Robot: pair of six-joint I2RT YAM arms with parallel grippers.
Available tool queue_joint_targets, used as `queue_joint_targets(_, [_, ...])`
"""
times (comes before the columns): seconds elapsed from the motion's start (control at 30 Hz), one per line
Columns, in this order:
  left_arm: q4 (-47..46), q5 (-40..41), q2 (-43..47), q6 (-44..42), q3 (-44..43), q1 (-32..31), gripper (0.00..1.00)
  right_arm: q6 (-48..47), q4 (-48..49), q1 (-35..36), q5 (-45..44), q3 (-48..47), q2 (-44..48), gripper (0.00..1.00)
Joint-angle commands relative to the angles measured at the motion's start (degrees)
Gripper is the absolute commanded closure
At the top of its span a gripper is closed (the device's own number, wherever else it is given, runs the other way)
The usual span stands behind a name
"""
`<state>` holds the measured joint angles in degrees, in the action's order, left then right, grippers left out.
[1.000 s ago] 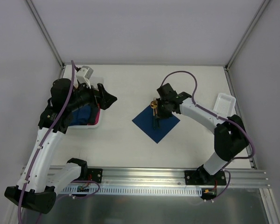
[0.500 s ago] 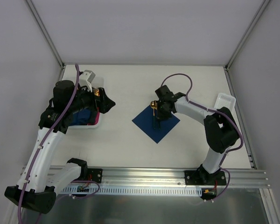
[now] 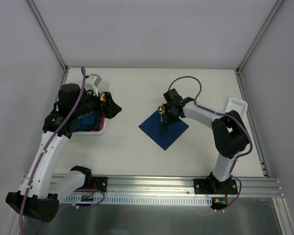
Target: Place the utensils on the paper napkin and roll it up
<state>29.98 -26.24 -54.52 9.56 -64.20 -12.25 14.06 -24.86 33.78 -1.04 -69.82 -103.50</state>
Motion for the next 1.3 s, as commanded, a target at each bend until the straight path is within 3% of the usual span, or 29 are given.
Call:
queue_joint_targets(0.0, [0.0,1.2,-0.1,-0.4,0.1,0.5,0.01,-1.1,1.7,-0.2,-0.1,-0.7,-1.0,1.00])
queue_joint_targets(0.37, [0.0,1.4,-0.5,-0.5,0.2,0.5,0.01,-0.4,2.1,-0.3,0.3,-0.4,-2.5,0.97])
queue_joint_targets(0.73, [0.0,1.1,-0.7,-0.3,0.2,0.5,0.01,0.4,2.2,-0.4,0.4,0.2,-2.2,0.77])
queue_joint_targets(1.27, [0.0,-2.6,-0.5,-4.5,0.2,0.5,0.01,2.7,2.9,-0.6,5.4,0.5,2.1,0.75])
